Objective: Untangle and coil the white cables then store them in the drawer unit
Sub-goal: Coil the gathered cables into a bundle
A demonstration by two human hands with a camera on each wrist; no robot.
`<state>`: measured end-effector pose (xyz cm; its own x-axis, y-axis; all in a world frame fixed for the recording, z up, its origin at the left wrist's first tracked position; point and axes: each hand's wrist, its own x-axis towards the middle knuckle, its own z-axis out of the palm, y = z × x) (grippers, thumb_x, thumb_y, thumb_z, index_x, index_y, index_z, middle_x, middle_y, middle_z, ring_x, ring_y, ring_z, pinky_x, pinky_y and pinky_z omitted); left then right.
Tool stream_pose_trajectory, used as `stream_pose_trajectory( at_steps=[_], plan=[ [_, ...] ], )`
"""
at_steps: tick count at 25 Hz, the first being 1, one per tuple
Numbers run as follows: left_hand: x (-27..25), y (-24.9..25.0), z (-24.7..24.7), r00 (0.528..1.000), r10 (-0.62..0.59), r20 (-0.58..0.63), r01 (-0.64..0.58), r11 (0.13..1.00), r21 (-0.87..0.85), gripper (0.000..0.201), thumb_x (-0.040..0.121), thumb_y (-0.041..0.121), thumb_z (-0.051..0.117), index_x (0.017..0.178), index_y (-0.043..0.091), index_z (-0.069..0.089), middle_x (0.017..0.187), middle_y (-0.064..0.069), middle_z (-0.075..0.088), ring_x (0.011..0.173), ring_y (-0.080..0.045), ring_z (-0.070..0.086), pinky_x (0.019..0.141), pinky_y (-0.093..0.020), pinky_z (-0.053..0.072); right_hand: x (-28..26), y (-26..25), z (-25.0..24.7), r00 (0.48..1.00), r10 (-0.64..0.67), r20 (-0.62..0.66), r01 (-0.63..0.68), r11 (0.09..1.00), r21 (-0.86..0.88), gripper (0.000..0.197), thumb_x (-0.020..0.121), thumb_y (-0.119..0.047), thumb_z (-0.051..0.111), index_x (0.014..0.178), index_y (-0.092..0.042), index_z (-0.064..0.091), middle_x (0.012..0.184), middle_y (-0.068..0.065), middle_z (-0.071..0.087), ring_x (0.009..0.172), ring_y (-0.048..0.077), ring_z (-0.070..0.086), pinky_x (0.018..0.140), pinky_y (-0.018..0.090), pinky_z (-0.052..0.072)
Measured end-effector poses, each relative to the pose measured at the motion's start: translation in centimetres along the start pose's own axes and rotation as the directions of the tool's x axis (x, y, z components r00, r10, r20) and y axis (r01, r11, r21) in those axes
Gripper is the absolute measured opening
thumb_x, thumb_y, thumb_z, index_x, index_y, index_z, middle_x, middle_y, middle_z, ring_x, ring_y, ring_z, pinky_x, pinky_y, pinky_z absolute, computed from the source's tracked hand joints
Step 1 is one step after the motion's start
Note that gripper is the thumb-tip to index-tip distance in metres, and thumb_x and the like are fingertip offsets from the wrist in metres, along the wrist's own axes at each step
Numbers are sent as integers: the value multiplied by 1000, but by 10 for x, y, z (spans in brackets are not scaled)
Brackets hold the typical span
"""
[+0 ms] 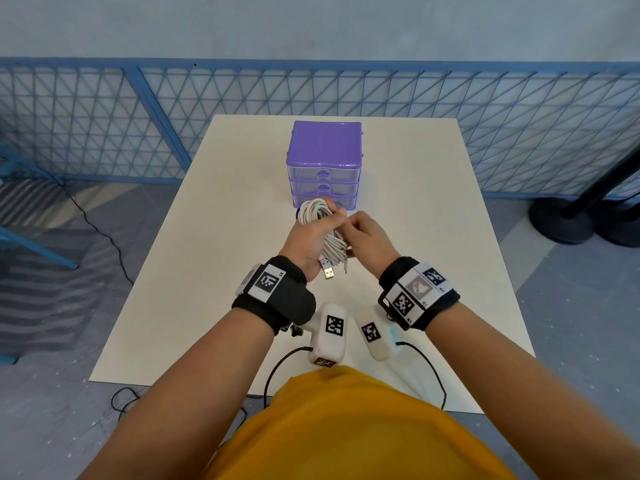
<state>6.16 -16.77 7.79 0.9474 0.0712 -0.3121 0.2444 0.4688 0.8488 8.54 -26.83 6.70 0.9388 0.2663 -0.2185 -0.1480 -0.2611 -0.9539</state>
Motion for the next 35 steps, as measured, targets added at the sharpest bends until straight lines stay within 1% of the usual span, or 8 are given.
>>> stream_pose_trajectory(
  at_steps=[6, 10, 13, 16, 20, 24, 31, 35],
  plan=[
    [7, 2, -8, 989, -24, -144, 7, 993, -114, 37, 88, 7, 56, 56, 25, 60, 52, 4, 61, 54, -16, 61, 53, -29, 53, -11, -4, 6, 925, -51, 376, 75, 996, -49, 45, 95, -30, 38, 131, -6, 26, 96, 5, 51, 74, 12, 54, 55, 21, 49],
    [5, 1, -8, 992, 4, -130, -23, 988, -150, 26, 89, 4, 54, 70, 21, 51, 55, 5, 60, 54, -12, 62, 57, -27, 56, -9, -8, 5, 916, -39, 399, 111, 981, -160, 53, 87, -17, 56, 128, -4, 26, 87, -6, 50, 73, 6, 52, 55, 13, 48],
    [1, 1, -6, 998, 29, -54, -36, 991, -131, 25, 89, 3, 52, 71, 21, 52, 65, 3, 60, 65, -12, 61, 62, -28, 55, -9, -9, -2, 905, -4, 424, 7, 1000, -7, 27, 90, -18, 52, 113, -7, 44, 87, 3, 54, 79, 20, 55, 65, 30, 50],
    [-3, 4, -2, 995, 71, 64, -66, 995, -71, 26, 89, -2, 48, 73, 18, 49, 61, 8, 64, 69, -6, 64, 66, -24, 55, -10, -13, -13, 840, 59, 540, -130, 987, 95, 36, 86, -43, 45, 101, -12, 55, 84, 8, 59, 75, 22, 57, 68, 34, 52],
    [-9, 5, 2, 980, 61, 188, -67, 997, 23, 23, 90, -2, 47, 74, 16, 48, 60, 5, 67, 61, -8, 65, 62, -23, 56, -6, -12, -29, 765, 80, 639, -192, 976, 107, 79, 44, -81, 61, 99, -24, 59, 93, 10, 65, 77, 24, 65, 64, 34, 59],
    [-10, 2, 7, 973, 93, 211, -138, 968, 209, 16, 84, 14, 59, 72, 23, 57, 70, 7, 60, 74, -11, 59, 70, -25, 51, -6, -10, -29, 766, 21, 643, -110, 989, 99, 82, 34, -60, 82, 103, -27, 53, 92, 9, 62, 79, 22, 64, 61, 29, 59],
    [-9, -4, 6, 956, 118, 269, -178, 961, 213, 12, 79, 27, 66, 78, 23, 55, 66, 16, 61, 70, -2, 62, 60, -22, 55, -14, -15, -24, 902, -40, 431, 118, 981, -157, 28, 73, 2, 66, 99, -3, 58, 71, 9, 60, 54, 10, 57, 44, 17, 49],
    [-6, -9, 1, 943, 94, 320, -135, 985, 108, 41, 44, 53, 82, 72, 32, 63, 67, 8, 61, 67, -8, 64, 54, -25, 54, -16, -7, -14, 958, -106, 265, 136, 986, -97, 28, 67, 8, 64, 94, 0, 62, 77, 12, 63, 66, 14, 60, 65, 30, 53]
  ],
)
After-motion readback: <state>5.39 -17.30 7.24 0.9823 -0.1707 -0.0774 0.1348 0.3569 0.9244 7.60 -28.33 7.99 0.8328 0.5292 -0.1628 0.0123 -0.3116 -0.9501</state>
